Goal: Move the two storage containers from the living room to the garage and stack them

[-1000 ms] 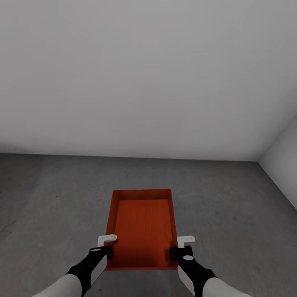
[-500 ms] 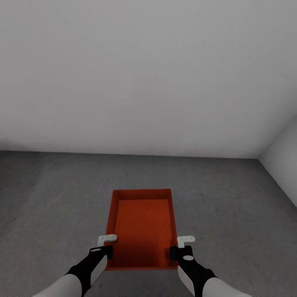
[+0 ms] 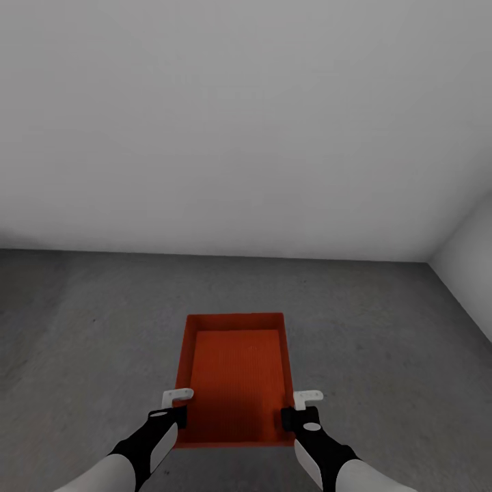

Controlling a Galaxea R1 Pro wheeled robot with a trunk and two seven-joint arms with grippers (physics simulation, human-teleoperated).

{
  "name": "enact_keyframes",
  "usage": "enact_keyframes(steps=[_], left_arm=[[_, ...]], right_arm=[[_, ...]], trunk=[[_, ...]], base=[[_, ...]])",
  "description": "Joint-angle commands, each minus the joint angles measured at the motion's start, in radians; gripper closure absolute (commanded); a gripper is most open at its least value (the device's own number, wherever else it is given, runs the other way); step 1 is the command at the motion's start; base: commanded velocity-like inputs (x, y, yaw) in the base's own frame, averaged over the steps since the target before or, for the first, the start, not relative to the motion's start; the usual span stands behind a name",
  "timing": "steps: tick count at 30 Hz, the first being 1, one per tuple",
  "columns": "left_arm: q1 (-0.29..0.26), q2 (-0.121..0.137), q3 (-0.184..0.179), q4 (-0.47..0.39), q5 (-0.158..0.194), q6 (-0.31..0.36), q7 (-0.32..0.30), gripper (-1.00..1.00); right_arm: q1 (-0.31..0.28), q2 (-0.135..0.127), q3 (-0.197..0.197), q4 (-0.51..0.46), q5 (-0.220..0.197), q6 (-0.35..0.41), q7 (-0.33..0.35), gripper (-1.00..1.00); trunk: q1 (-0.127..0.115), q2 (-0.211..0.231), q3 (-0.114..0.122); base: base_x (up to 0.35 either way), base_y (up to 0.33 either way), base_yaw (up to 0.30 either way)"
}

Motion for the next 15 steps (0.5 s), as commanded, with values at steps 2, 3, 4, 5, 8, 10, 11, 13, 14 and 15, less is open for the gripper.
enact_keyframes(steps=[2, 3, 4, 5, 8, 10, 11, 13, 14, 15], left_arm=[[-0.001, 0.001, 0.011, -0.005, -0.011, -0.05, 0.011, 1.0], [-0.001, 0.001, 0.011, -0.005, -0.011, -0.051, 0.011, 1.0], [-0.001, 0.001, 0.011, -0.005, -0.011, -0.051, 0.011, 1.0], [-0.001, 0.001, 0.011, -0.005, -0.011, -0.05, 0.011, 1.0], [-0.001, 0.001, 0.011, -0.005, -0.011, -0.05, 0.011, 1.0], [-0.001, 0.001, 0.011, -0.005, -0.011, -0.05, 0.011, 1.0], [-0.001, 0.001, 0.011, -0.006, -0.011, -0.05, 0.011, 1.0], [-0.001, 0.001, 0.011, -0.007, -0.011, -0.05, 0.011, 1.0], [-0.001, 0.001, 0.011, -0.007, -0.011, -0.05, 0.011, 1.0], [-0.001, 0.001, 0.011, -0.007, -0.011, -0.05, 0.011, 1.0]], right_arm=[[0.0, -0.001, -0.018, 0.021, -0.015, -0.007, -0.021, 1.0], [0.0, -0.001, -0.018, 0.021, -0.015, -0.008, -0.021, 1.0], [0.0, -0.001, -0.018, 0.021, -0.015, -0.008, -0.021, 1.0], [0.0, -0.001, -0.018, 0.021, -0.015, -0.009, -0.021, 1.0], [0.0, -0.001, -0.018, 0.021, -0.015, -0.009, -0.021, 1.0], [0.0, 0.001, -0.018, 0.021, -0.015, -0.009, -0.021, 1.0], [0.0, 0.002, -0.017, 0.021, -0.015, -0.008, -0.022, 1.0], [0.0, 0.001, -0.018, 0.02, -0.015, -0.005, -0.023, 1.0], [0.0, 0.001, -0.018, 0.021, -0.015, -0.004, -0.023, 1.0], [0.0, 0.001, -0.018, 0.021, -0.015, -0.004, -0.023, 1.0]], trunk=[[0.0, 0.0, -0.001], [0.0, 0.0, -0.001], [0.0, 0.0, -0.001], [0.0, 0.0, -0.001], [0.0, 0.0, -0.001], [0.0, 0.0, -0.001], [0.0, 0.0, -0.001], [0.0, 0.0, -0.003], [0.0, 0.0, -0.005], [0.0, 0.0, -0.006]], base=[[0.0, 0.0, 0.0], [0.0, 0.0, 0.0], [0.0, 0.0, 0.0], [0.0, 0.0, 0.0], [0.0, 0.0, 0.0], [0.0, 0.0, 0.0], [0.0, 0.0, 0.0], [0.0, 0.0, 0.0], [0.0, 0.0, 0.0], [0.0, 0.0, 0.0]])
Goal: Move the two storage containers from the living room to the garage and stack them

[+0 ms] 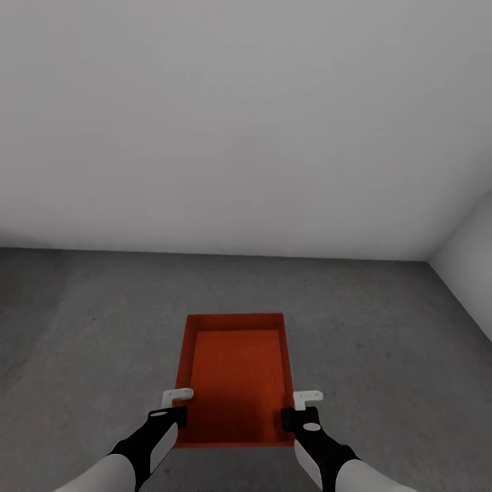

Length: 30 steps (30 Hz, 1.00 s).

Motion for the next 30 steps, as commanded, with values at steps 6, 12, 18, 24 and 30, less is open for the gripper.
enact_keyframes(steps=[6, 12, 18, 24, 30], left_arm=[[-0.001, 0.001, 0.011, -0.005, -0.01, -0.055, 0.01, 1.0], [-0.001, 0.001, 0.011, -0.005, -0.01, -0.055, 0.01, 1.0], [-0.001, 0.001, 0.011, -0.006, -0.01, -0.056, 0.01, 1.0], [0.0, 0.001, 0.011, -0.007, -0.01, -0.055, 0.01, 1.0], [0.0, 0.001, 0.011, -0.007, -0.01, -0.055, 0.01, 1.0]], right_arm=[[0.0, -0.001, -0.016, 0.018, -0.015, -0.005, -0.022, 1.0], [0.0, 0.0, -0.016, 0.018, -0.015, -0.007, -0.022, 1.0], [0.0, 0.0, -0.016, 0.018, -0.015, -0.008, -0.022, 1.0], [0.0, 0.002, -0.016, 0.019, -0.015, -0.008, -0.027, 1.0], [0.0, 0.001, -0.016, 0.018, -0.015, -0.007, -0.031, 1.0]], trunk=[[0.0, 0.0, -0.01], [0.0, 0.0, -0.016], [0.0, 0.0, -0.017], [0.0, 0.0, -0.017], [0.004, -0.007, -0.021]], base=[[0.0, 0.0, 0.0], [0.0, 0.0, 0.0], [0.0, 0.0, -0.022], [0.0, 0.0, -0.207], [0.0, 0.0, -0.113]])
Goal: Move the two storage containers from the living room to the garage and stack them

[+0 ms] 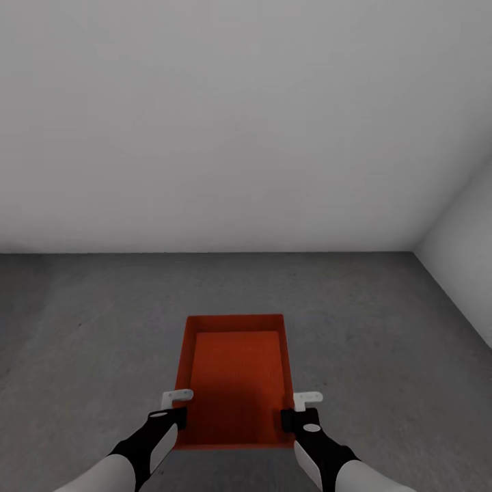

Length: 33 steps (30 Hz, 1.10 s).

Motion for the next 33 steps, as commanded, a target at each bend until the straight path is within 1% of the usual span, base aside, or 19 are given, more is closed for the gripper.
enact_keyframes(steps=[1, 33], left_arm=[[-0.001, 0.001, 0.013, -0.013, -0.011, -0.053, 0.011, 1.0], [-0.001, 0.001, 0.013, -0.011, -0.011, -0.053, 0.011, 1.0]], right_arm=[[0.0, 0.0, -0.014, 0.011, -0.017, -0.004, -0.031, 1.0], [0.0, -0.002, -0.014, 0.01, -0.016, -0.007, -0.033, 1.0]], trunk=[[0.004, -0.008, -0.004], [0.127, -0.232, -0.104]], base=[[0.0, 0.0, -0.017], [0.0, 0.0, -0.001]])
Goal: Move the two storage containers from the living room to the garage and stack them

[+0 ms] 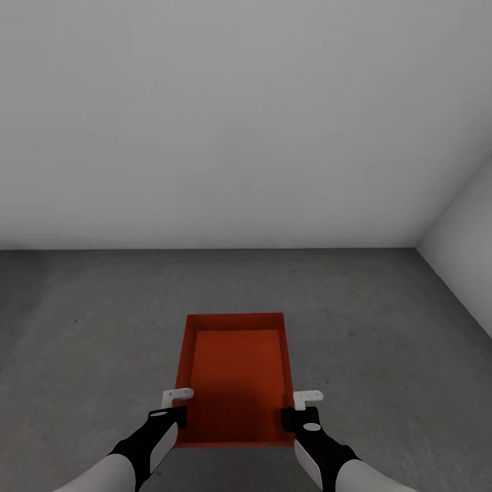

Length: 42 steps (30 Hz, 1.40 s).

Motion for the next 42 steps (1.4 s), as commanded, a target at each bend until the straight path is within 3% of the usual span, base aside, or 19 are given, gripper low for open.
enact_keyframes(steps=[1, 42], left_arm=[[-0.001, 0.001, 0.012, -0.005, -0.01, -0.052, 0.01, 1.0], [-0.001, 0.001, 0.012, -0.007, -0.01, -0.052, 0.011, 1.0]], right_arm=[[0.0, -0.001, -0.014, 0.017, -0.016, -0.005, -0.034, 1.0], [0.0, -0.001, -0.014, 0.018, -0.016, -0.007, -0.034, 1.0]], trunk=[[0.004, -0.008, -0.004], [0.161, -0.295, -0.132]], base=[[0.0, 0.0, 0.0], [0.0, 0.0, 0.0]])
